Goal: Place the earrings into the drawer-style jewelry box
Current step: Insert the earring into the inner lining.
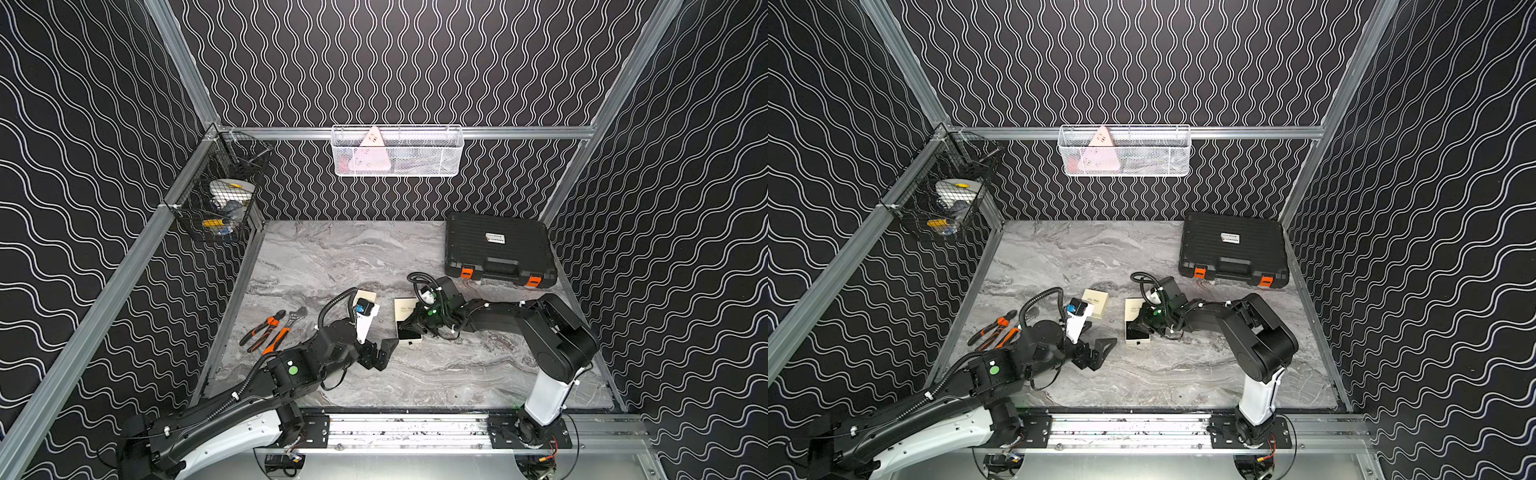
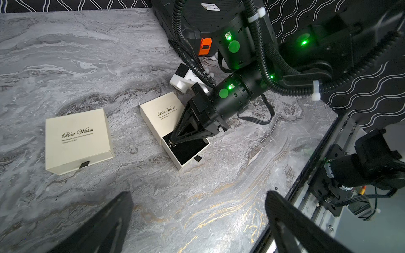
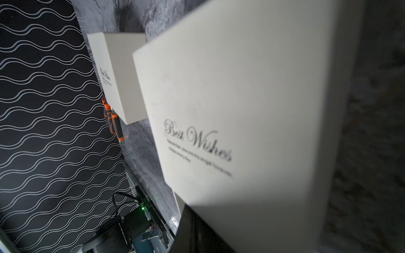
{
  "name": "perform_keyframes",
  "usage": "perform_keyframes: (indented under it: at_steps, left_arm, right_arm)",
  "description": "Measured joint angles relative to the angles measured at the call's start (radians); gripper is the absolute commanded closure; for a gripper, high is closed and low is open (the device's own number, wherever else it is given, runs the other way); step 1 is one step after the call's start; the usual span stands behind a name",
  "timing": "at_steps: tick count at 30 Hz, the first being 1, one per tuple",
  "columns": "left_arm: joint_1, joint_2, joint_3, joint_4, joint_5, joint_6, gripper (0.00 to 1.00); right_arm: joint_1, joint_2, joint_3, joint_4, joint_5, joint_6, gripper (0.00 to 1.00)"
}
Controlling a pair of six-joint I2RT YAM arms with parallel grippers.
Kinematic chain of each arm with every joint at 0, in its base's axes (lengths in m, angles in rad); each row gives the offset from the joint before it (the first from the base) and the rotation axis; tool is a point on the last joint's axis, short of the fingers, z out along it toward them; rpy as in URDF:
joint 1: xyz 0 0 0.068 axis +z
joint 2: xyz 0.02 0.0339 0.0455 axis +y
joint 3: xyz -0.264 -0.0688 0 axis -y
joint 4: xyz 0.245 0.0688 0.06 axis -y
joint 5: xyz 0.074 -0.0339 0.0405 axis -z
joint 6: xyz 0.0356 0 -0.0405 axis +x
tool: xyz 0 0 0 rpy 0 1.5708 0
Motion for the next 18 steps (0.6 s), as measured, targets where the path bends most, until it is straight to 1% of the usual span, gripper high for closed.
perform_keyframes:
  at_steps: [15, 18]
  left_arm:
    - [0.000, -0.003, 0.000, 0.000, 0.000, 0.000, 0.01]
    - [0.000, -0.003, 0.000, 0.000, 0.000, 0.000, 0.01]
  right_arm:
    - [0.016, 0.004, 0.031, -0.068, 0.045, -0.039, 1.00]
    - [0.018, -0.006, 0.039, -0.089, 0.056, -0.043, 0.95]
